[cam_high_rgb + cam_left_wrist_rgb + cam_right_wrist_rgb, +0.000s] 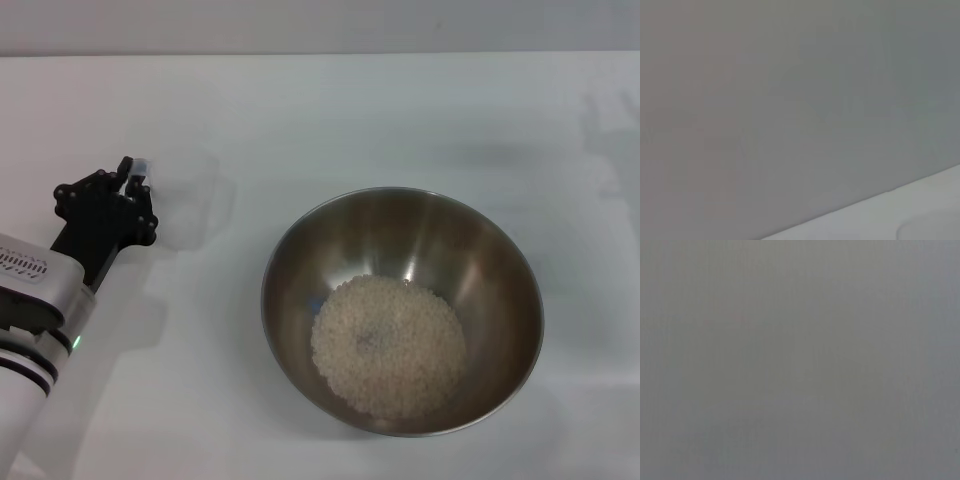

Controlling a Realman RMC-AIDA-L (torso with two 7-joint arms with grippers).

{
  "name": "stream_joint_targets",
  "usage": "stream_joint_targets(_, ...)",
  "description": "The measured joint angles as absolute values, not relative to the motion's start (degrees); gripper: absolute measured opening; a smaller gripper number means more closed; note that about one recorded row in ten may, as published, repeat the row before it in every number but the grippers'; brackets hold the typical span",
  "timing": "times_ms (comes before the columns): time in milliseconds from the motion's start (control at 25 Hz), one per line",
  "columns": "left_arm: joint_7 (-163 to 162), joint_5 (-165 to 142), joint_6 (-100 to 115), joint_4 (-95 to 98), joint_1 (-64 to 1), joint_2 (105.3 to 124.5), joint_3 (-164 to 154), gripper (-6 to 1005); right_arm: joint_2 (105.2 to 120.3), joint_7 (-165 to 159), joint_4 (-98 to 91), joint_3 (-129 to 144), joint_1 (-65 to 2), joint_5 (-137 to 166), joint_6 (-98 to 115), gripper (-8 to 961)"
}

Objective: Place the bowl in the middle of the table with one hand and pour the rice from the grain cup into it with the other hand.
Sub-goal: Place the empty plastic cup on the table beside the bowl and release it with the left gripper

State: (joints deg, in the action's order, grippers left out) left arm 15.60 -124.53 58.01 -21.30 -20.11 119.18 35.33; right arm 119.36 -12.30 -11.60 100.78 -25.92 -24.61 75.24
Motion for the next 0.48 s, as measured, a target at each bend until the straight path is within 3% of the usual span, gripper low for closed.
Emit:
stream_joint_targets(160,14.79,-124.54,58.00,-20.69,-20.04,119.15,35.33,85,119.29,-12.30,-11.59,100.79,-26.12,-24.60,75.24,474)
stream_joint_targets(480,14.25,-124.54,58.00,-19.53,-19.79,119.09,35.10,251,119.15,-12.31,-11.75,100.82,-26.90,-24.60,74.86,474)
